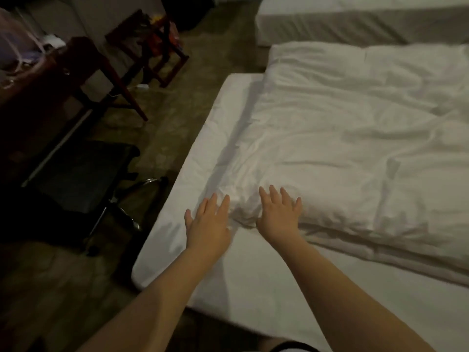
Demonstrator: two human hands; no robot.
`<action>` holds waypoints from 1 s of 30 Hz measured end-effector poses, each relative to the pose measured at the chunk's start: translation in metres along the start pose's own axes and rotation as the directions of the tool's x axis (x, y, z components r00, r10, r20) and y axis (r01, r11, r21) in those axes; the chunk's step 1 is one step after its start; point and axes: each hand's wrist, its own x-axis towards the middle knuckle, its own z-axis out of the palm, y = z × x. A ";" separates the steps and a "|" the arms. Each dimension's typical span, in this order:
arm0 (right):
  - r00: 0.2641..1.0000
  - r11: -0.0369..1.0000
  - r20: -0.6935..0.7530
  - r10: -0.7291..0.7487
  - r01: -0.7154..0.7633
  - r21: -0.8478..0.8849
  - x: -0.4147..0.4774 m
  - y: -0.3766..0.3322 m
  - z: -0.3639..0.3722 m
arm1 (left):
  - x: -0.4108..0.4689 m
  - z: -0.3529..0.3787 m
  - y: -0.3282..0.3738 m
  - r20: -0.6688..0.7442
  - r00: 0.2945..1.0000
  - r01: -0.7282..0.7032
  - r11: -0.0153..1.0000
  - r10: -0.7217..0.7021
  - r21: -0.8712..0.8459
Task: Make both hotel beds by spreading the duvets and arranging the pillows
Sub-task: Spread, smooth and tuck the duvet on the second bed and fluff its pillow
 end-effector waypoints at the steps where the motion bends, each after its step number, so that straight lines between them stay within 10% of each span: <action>1: 1.000 1.000 0.021 0.021 -0.021 0.002 0.007 -0.009 0.008 | 0.014 0.003 -0.011 0.026 1.000 -0.012 1.000 0.011 0.020; 10: 0.959 0.959 -0.005 0.282 -0.282 0.015 0.063 -0.063 0.019 | 0.118 0.024 -0.050 0.199 0.954 -0.230 0.973 0.223 0.015; 18: 0.735 0.748 -0.142 0.663 -0.640 0.174 0.110 -0.158 -0.007 | 0.215 -0.040 -0.125 0.114 0.784 -0.616 0.788 0.611 0.014; 30: 0.598 0.643 -0.237 0.766 -0.719 0.265 0.137 -0.325 -0.061 | 0.259 -0.133 -0.242 0.051 0.596 -0.802 0.597 0.801 -0.021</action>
